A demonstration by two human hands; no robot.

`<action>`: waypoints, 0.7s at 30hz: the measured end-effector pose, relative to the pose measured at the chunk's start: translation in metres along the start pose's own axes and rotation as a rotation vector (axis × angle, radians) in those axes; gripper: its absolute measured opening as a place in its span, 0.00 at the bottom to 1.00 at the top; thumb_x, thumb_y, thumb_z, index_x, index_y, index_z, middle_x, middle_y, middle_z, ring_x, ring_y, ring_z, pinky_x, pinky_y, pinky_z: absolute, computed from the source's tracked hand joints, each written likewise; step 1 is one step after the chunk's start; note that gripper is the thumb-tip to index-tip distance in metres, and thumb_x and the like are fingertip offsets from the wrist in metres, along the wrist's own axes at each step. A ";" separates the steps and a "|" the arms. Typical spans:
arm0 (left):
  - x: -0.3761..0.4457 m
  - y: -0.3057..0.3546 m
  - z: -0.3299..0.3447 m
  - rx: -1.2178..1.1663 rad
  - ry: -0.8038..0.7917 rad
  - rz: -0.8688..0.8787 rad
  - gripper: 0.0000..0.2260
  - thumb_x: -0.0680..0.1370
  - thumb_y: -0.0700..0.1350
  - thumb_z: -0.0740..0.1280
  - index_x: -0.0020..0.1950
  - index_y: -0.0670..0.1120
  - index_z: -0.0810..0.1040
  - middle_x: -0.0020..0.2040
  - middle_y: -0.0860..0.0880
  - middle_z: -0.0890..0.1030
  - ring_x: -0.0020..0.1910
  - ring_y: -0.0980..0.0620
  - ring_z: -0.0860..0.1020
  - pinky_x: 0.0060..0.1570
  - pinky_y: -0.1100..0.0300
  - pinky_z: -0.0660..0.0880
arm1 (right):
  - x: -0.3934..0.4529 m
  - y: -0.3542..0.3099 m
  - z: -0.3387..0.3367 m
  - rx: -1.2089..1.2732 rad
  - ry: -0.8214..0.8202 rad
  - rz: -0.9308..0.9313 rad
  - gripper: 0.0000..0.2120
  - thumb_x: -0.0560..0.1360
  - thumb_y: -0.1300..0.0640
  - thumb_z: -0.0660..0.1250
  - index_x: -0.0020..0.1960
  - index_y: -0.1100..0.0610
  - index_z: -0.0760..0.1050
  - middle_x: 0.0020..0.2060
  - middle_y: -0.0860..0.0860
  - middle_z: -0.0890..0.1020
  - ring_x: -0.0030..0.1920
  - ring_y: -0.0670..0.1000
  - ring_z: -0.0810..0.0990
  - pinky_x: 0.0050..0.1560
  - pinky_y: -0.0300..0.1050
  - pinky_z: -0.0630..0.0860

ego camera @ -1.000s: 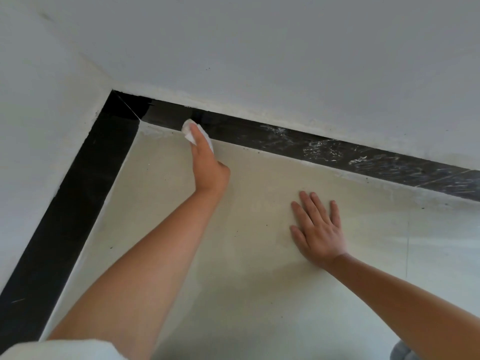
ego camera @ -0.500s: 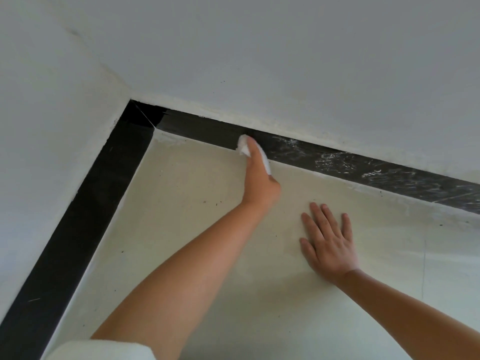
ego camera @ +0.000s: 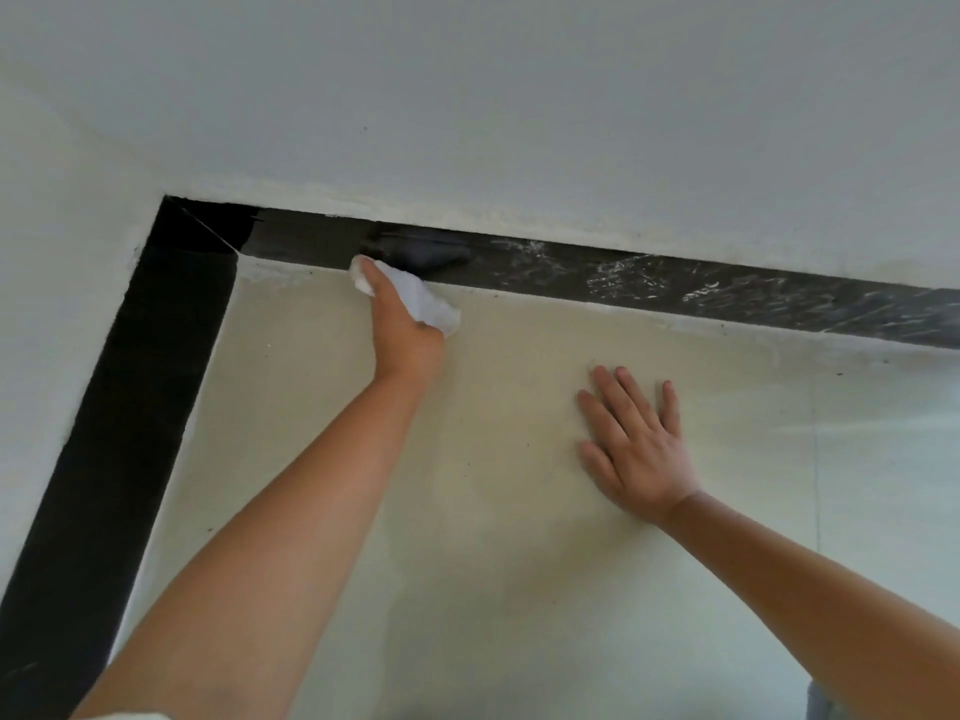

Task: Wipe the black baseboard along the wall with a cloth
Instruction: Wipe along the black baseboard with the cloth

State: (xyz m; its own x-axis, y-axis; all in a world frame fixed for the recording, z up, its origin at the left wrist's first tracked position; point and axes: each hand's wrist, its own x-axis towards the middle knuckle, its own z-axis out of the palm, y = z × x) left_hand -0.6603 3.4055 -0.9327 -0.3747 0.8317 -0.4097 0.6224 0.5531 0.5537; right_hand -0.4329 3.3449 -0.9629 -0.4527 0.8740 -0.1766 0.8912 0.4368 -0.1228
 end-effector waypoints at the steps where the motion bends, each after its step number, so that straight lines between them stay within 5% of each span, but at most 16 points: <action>1: -0.004 0.001 0.003 0.229 0.111 0.034 0.10 0.64 0.33 0.53 0.38 0.46 0.61 0.39 0.53 0.59 0.37 0.51 0.59 0.36 0.65 0.56 | -0.002 0.002 -0.001 0.005 0.008 0.029 0.33 0.79 0.44 0.40 0.58 0.63 0.77 0.61 0.64 0.75 0.62 0.66 0.70 0.56 0.70 0.54; 2: -0.009 -0.003 0.016 0.293 0.065 0.082 0.12 0.64 0.33 0.49 0.38 0.46 0.65 0.39 0.56 0.60 0.37 0.53 0.60 0.34 0.68 0.53 | -0.006 0.004 -0.002 0.008 0.004 0.058 0.35 0.79 0.43 0.39 0.59 0.64 0.76 0.62 0.64 0.74 0.64 0.65 0.66 0.56 0.71 0.52; 3: -0.014 0.007 0.020 0.021 0.269 0.073 0.23 0.66 0.33 0.43 0.50 0.46 0.71 0.43 0.59 0.65 0.42 0.57 0.63 0.33 0.73 0.51 | -0.011 0.006 -0.003 0.012 -0.004 0.082 0.36 0.79 0.42 0.38 0.60 0.64 0.75 0.63 0.64 0.73 0.65 0.64 0.62 0.57 0.71 0.51; 5: -0.028 0.016 0.031 -0.192 0.064 0.098 0.32 0.71 0.30 0.46 0.74 0.48 0.51 0.67 0.47 0.64 0.59 0.54 0.65 0.43 0.79 0.53 | -0.022 0.005 -0.002 0.027 -0.033 0.146 0.38 0.77 0.39 0.35 0.64 0.63 0.72 0.67 0.63 0.68 0.67 0.63 0.56 0.60 0.70 0.49; 8: -0.034 0.031 0.044 -0.318 -0.031 0.224 0.34 0.74 0.30 0.54 0.74 0.46 0.40 0.75 0.42 0.50 0.71 0.45 0.56 0.60 0.67 0.58 | -0.032 -0.005 0.001 -0.002 -0.158 0.214 0.42 0.75 0.36 0.32 0.66 0.62 0.70 0.68 0.62 0.65 0.68 0.65 0.62 0.62 0.69 0.52; 11: -0.038 0.039 0.050 -0.429 -0.017 0.195 0.35 0.75 0.30 0.54 0.73 0.50 0.38 0.75 0.46 0.51 0.71 0.50 0.58 0.57 0.71 0.55 | -0.035 -0.008 0.003 -0.025 -0.185 0.259 0.38 0.77 0.39 0.36 0.62 0.63 0.74 0.62 0.63 0.74 0.61 0.66 0.73 0.58 0.70 0.57; 16: -0.041 0.051 0.053 -0.510 0.105 0.211 0.34 0.74 0.29 0.53 0.73 0.46 0.38 0.75 0.44 0.45 0.72 0.51 0.51 0.53 0.82 0.48 | -0.035 -0.006 0.006 -0.019 -0.133 0.243 0.37 0.78 0.39 0.36 0.63 0.62 0.73 0.63 0.62 0.73 0.64 0.63 0.69 0.60 0.69 0.59; 21: -0.012 0.052 0.025 -0.673 0.316 0.051 0.23 0.82 0.43 0.46 0.71 0.59 0.39 0.65 0.69 0.50 0.57 0.77 0.55 0.47 0.83 0.42 | -0.036 -0.003 0.007 0.000 -0.114 0.225 0.37 0.78 0.40 0.36 0.62 0.62 0.74 0.63 0.62 0.73 0.62 0.64 0.71 0.58 0.69 0.56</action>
State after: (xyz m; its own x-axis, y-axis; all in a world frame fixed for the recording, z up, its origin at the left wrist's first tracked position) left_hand -0.6057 3.4234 -0.9172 -0.5997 0.7749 -0.1996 0.1267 0.3383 0.9325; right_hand -0.4193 3.3104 -0.9631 -0.2437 0.9194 -0.3088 0.9698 0.2342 -0.0680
